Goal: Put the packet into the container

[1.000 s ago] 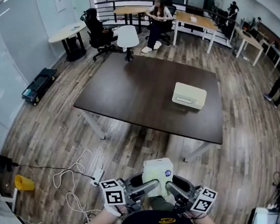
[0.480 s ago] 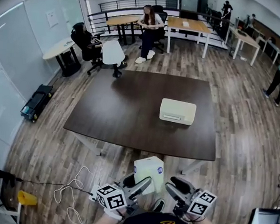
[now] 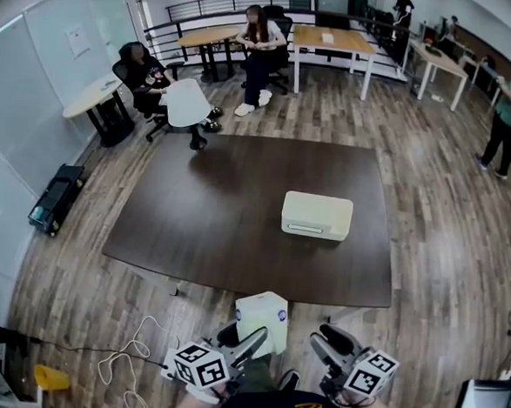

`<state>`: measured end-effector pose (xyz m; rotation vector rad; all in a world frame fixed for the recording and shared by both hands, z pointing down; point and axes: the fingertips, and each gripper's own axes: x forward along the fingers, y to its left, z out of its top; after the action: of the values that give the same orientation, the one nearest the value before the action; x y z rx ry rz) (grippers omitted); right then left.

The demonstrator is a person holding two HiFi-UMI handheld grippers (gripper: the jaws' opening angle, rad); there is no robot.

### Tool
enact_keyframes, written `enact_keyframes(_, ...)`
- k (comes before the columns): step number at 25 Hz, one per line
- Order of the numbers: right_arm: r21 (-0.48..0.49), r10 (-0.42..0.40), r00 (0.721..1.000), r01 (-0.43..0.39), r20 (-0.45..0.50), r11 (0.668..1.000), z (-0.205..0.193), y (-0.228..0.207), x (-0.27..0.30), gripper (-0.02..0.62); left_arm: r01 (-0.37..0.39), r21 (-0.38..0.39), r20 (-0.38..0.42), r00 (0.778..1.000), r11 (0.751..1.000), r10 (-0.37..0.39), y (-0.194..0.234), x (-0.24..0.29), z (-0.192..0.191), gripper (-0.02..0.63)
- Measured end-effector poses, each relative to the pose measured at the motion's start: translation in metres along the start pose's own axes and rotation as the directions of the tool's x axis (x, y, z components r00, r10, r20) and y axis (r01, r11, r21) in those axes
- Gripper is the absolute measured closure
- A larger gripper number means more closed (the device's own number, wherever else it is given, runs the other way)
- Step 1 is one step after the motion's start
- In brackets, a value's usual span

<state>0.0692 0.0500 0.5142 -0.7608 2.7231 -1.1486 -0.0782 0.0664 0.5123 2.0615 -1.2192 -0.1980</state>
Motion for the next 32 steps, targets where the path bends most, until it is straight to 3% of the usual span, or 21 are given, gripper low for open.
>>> enact_keyframes(5, 0.000, -0.092, 0.995, 0.092, 0.022, 0.996, 0.027, -0.039, 0.028, 0.411, 0.035, 0.027, -0.069, 0.997, 0.999, -0.033, 0.032, 0.048, 0.022, 0.347)
enact_keyframes(12, 0.008, -0.184, 0.976, 0.184, 0.115, 0.983, 0.081, -0.068, 0.073, 0.411, 0.152, 0.143, -0.185, 0.975, 0.978, -0.124, 0.051, 0.108, 0.067, 0.347)
enact_keyframes(14, 0.003, -0.204, 0.971, 0.205, 0.123, 0.979, 0.090, -0.071, 0.087, 0.411, 0.176, 0.218, -0.224, 0.966, 0.960, -0.126, 0.057, 0.120, 0.079, 0.347)
enact_keyframes(17, -0.001, -0.235, 0.962, 0.237, 0.138, 0.971, 0.101, -0.077, 0.104, 0.411, 0.207, 0.355, -0.294, 0.950, 0.912, -0.101, 0.070, 0.138, 0.091, 0.347)
enact_keyframes(20, -0.010, -0.256, 0.955, 0.260, 0.152, 0.965, 0.116, -0.080, 0.119, 0.411, 0.230, 0.486, -0.360, 0.932, 0.843, -0.046, 0.085, 0.156, 0.097, 0.347)
enact_keyframes(22, -0.031, -0.269, 0.953, 0.276, 0.141, 0.961, 0.126, -0.084, 0.129, 0.411, 0.251, 0.584, -0.399, 0.917, 0.772, 0.004, 0.095, 0.170, 0.097, 0.347)
enact_keyframes(25, -0.088, -0.282, 0.956, 0.289, 0.080, 0.953, 0.143, -0.087, 0.145, 0.411, 0.300, 0.724, -0.445, 0.891, 0.621, 0.087, 0.099, 0.190, 0.097, 0.347)
enact_keyframes(27, -0.128, -0.254, 0.967, 0.256, 0.030, 0.958, 0.158, -0.083, 0.160, 0.411, 0.328, 0.796, -0.454, 0.879, 0.509, 0.145, 0.096, 0.203, 0.104, 0.347)
enact_keyframes(28, -0.143, -0.235, 0.972, 0.233, 0.003, 0.962, 0.164, -0.082, 0.168, 0.411, 0.340, 0.817, -0.458, 0.874, 0.466, 0.165, 0.095, 0.210, 0.107, 0.347)
enact_keyframes(29, -0.151, -0.215, 0.976, 0.209, -0.024, 0.966, 0.169, -0.084, 0.176, 0.411, 0.351, 0.828, -0.463, 0.868, 0.437, 0.179, 0.094, 0.218, 0.111, 0.347)
enact_keyframes(32, -0.136, -0.181, 0.979, 0.168, -0.091, 0.976, 0.182, -0.100, 0.194, 0.411, 0.372, 0.842, -0.476, 0.853, 0.392, 0.214, 0.093, 0.243, 0.119, 0.347)
